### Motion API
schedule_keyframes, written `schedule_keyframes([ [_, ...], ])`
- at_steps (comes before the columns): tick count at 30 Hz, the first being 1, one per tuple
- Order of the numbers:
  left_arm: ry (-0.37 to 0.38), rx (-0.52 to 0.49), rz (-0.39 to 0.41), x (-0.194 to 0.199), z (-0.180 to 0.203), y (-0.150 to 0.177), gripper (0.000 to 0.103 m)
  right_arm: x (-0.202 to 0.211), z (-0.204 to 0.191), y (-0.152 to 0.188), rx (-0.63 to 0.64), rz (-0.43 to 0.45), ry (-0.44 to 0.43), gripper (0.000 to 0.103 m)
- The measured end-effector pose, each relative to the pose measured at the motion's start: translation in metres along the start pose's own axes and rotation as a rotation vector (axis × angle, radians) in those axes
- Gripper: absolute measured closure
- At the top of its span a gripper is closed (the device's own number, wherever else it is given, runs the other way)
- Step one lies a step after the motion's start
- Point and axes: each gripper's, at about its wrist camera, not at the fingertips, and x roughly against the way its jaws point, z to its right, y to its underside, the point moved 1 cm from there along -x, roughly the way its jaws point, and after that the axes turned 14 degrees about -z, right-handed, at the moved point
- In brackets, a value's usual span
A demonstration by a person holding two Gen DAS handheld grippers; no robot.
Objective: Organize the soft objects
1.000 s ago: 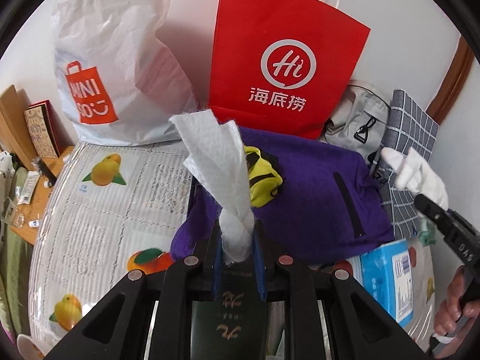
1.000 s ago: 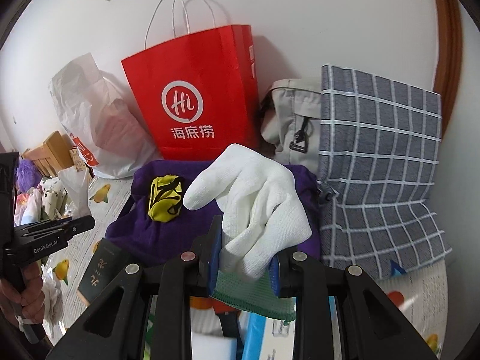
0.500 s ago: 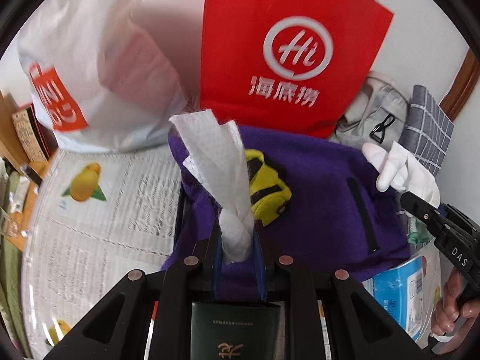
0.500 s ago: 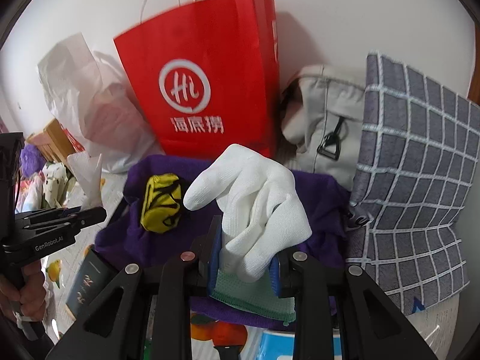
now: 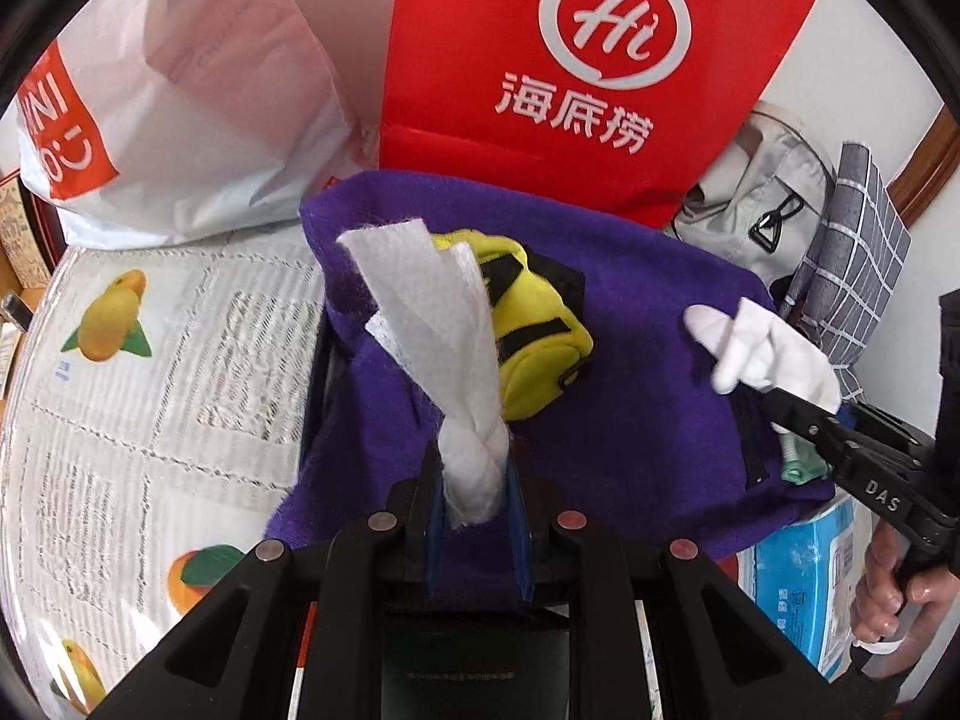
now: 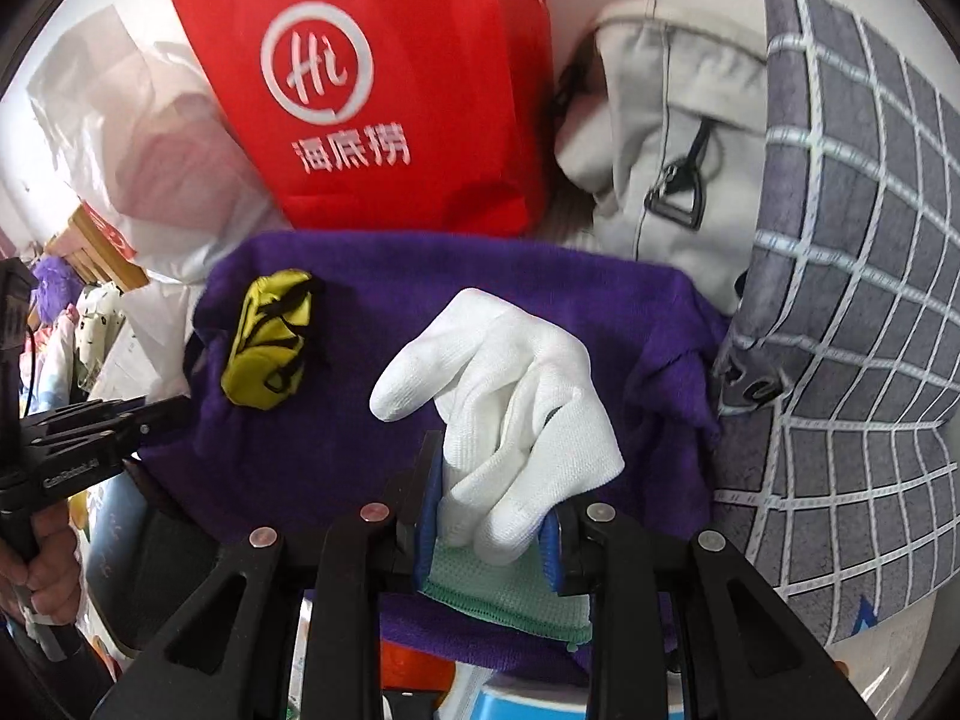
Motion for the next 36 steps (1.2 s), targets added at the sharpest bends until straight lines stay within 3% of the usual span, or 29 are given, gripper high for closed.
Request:
schedule_keyframes([
  [12, -0.033, -0.025, -0.029, -0.012, 0.009, 0.002, 0.085, -0.026, -0.008, -0.001, 0.030, -0.072, -0.007, 0.074],
  [17, -0.026, -0.028, -0.033, -0.015, 0.011, 0.002, 0.084, -0.026, -0.008, -0.002, 0.026, -0.076, 0.008, 0.067],
  [19, -0.016, -0.025, -0.035, -0.016, 0.011, 0.003, 0.081, -0.025, -0.006, -0.001, 0.028, -0.082, 0.015, 0.057],
  [23, 0.013, -0.001, -0.022, -0.013, 0.011, 0.005, 0.057, -0.020, -0.003, -0.001, 0.028, -0.086, 0.040, 0.029],
  [24, 0.015, 0.002, -0.017, -0.012, 0.012, 0.006, 0.051, -0.019, -0.002, 0.000, 0.027, -0.089, 0.062, 0.029],
  [27, 0.005, -0.005, -0.009, -0.003, 0.016, 0.011, 0.046, -0.011, 0.001, 0.007, 0.019, -0.076, 0.117, 0.029],
  [31, -0.018, -0.018, 0.009, 0.012, 0.022, 0.018, 0.040, 0.009, 0.005, 0.020, -0.014, -0.036, 0.108, 0.029],
  [36, -0.023, -0.028, 0.038, 0.037, 0.023, 0.035, 0.039, 0.042, 0.005, 0.048, -0.037, 0.025, 0.066, 0.029],
])
